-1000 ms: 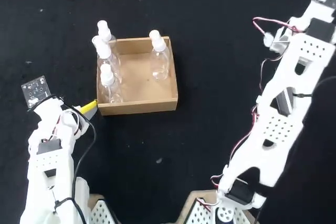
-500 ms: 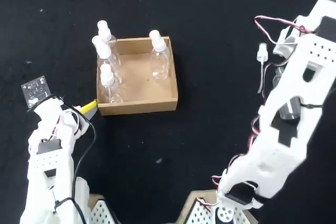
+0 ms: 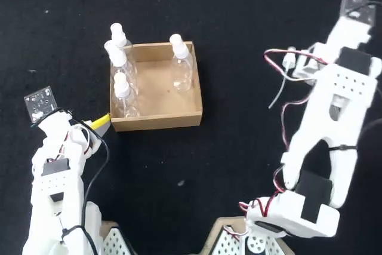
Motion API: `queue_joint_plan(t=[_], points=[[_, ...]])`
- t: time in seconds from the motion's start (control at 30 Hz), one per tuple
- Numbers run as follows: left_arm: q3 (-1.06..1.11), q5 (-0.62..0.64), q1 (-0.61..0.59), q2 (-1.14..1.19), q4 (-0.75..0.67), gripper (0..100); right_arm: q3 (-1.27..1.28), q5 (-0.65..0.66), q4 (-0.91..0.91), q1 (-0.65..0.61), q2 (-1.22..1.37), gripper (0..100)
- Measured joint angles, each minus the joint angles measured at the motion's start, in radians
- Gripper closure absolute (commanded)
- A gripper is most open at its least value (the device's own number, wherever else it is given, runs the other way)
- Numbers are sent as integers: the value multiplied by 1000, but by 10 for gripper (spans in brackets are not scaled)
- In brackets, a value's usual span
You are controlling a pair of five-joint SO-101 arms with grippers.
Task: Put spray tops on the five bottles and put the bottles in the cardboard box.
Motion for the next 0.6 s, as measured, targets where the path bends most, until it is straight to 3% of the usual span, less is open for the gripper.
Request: queue_joint_plan(t=[0.13,0.4,0.5,0.6], points=[[0,0,0,0,0,712,-26,18,-25,3,104,825],[0,0,0,0,0,712,-393,273,98,49,384,821],[0,0,0,0,0,712,-605,258,207,31,535,821],[0,0,0,0,0,712,-839,161,279,2,712,821]])
